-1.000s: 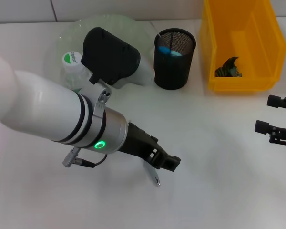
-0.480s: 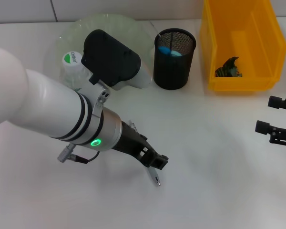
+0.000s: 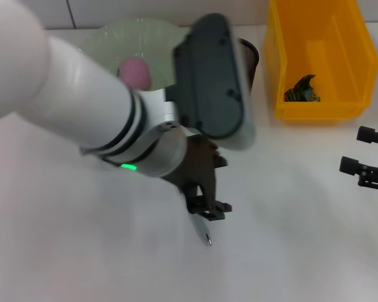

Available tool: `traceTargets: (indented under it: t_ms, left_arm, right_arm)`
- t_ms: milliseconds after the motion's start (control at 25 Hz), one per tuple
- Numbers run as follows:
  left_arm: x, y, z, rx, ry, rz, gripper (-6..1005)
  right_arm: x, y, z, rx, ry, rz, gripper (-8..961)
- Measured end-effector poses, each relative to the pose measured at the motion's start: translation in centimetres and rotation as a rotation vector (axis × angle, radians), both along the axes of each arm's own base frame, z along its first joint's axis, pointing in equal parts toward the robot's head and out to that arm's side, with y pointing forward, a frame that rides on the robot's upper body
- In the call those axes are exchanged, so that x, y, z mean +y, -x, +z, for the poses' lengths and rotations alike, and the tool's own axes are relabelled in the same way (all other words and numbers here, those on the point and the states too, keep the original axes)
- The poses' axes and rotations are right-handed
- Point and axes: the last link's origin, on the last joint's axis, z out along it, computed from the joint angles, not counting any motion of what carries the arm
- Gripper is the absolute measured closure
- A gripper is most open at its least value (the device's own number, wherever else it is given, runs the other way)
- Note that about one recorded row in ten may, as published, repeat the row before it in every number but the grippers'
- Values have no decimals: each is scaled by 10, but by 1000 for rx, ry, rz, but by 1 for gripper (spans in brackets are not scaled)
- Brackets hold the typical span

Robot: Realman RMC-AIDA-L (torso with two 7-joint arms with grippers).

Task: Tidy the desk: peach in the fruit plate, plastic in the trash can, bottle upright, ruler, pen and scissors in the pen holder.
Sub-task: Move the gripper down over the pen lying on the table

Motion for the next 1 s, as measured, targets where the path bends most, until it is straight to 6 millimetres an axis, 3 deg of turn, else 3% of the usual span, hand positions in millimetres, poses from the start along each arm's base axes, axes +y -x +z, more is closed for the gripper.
traceTargets:
  t_ms: [160,360,680,1000]
  left_arm:
    - [-4,-20,-7,126,140,-261,288]
    - [-6,-21,-24,361,278,-548,287]
    - [-15,-18,-36,519,343,-766,288]
    - [-24,-24,-49,524,436,-879,291]
  right_arm:
    - [-2,-4,0,35,-10,-38,113]
    - [-4,-7,-2,89,-18,-86,113]
    - [-5,-6,-9,137,5,-129,113]
    - [0,0,-16,155,20,-121,113]
